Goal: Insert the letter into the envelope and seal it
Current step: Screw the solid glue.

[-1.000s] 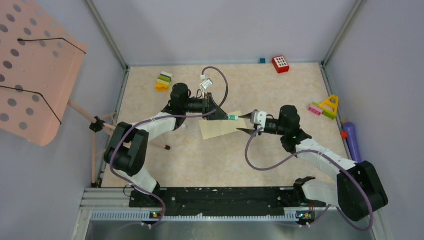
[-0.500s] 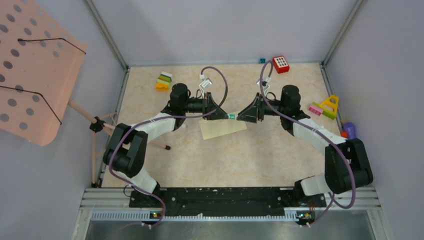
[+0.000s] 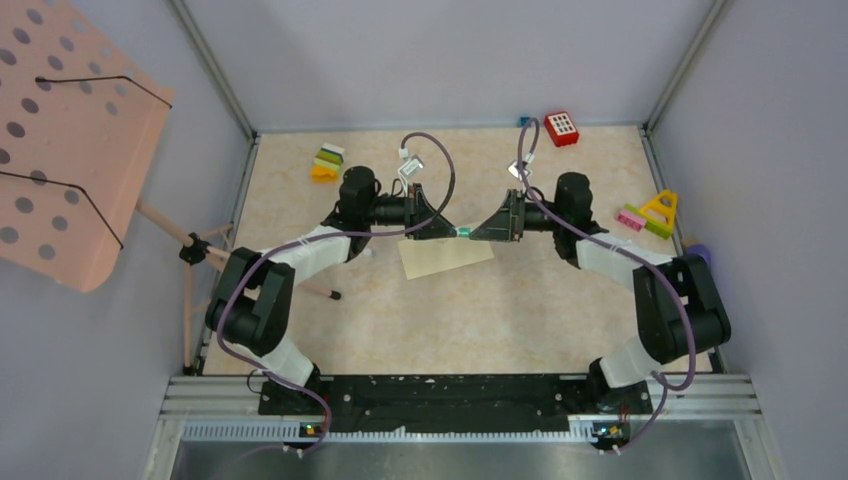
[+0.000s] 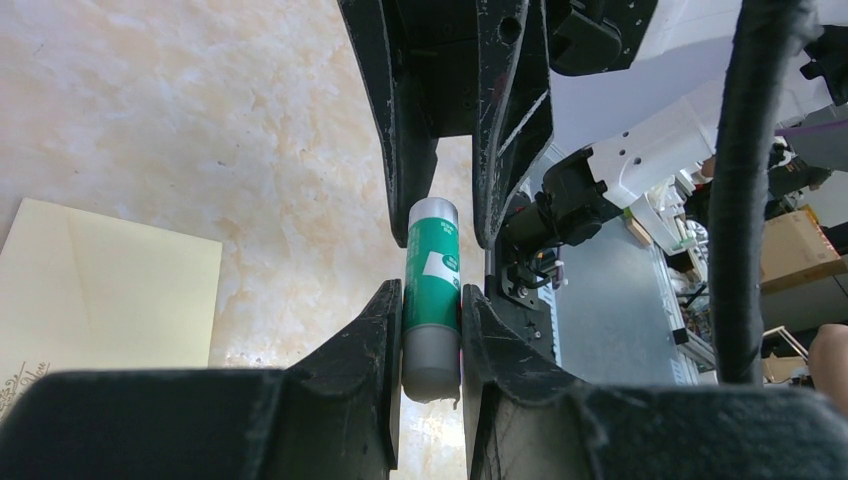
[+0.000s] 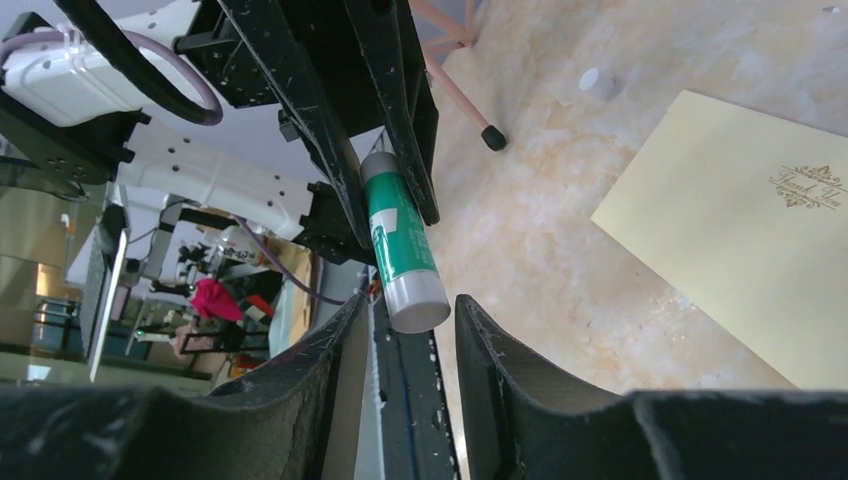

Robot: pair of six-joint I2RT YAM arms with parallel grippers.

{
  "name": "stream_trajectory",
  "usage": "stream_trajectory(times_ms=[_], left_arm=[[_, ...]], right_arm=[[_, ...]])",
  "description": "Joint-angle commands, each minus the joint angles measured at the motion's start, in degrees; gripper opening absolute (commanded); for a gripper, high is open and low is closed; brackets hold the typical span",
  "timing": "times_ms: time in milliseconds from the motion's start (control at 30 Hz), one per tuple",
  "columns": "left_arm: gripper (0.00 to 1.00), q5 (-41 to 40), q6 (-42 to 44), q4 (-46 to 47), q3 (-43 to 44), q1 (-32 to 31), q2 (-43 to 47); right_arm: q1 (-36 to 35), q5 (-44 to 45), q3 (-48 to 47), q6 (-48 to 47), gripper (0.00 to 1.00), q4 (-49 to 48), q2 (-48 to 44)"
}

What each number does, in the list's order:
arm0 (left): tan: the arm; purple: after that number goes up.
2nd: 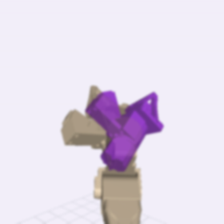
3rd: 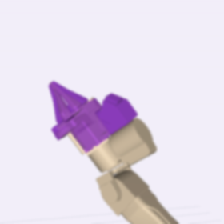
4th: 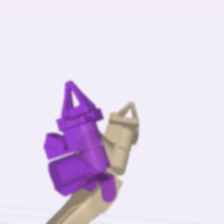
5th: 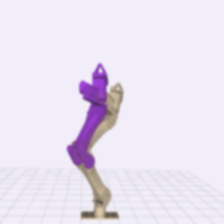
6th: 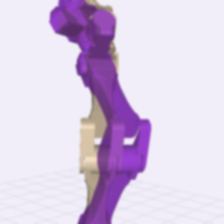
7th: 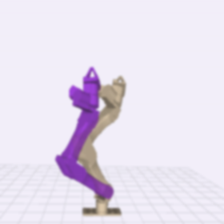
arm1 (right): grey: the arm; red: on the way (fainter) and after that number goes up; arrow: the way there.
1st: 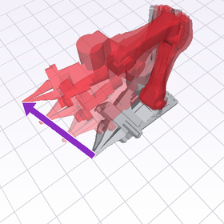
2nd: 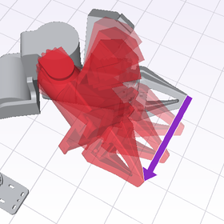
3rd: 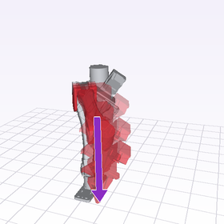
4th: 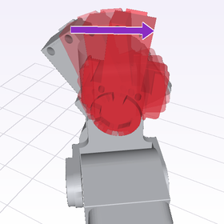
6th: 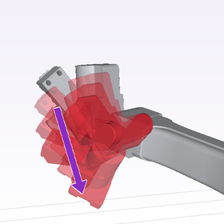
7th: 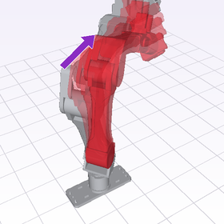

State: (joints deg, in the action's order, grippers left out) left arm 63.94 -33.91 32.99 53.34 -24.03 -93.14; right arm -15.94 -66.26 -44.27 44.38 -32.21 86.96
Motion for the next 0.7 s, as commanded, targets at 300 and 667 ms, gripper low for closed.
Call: stream_trajectory(times_ms=[300, 667], left_arm=[[0.00, 0.3, 0.7, 2.5, -0.2, 0.1, 1.9], [0.00, 0.8, -1.7, 3.2, 0.4, 0.1, 0.6]], right_arm=[[0.5, -3.2, 0.9, 3.1, 0.03, -13.7, 0.7], [-3.4, 2.7, 2.5, -52.8, 0.14, 9.1, -12.2]])
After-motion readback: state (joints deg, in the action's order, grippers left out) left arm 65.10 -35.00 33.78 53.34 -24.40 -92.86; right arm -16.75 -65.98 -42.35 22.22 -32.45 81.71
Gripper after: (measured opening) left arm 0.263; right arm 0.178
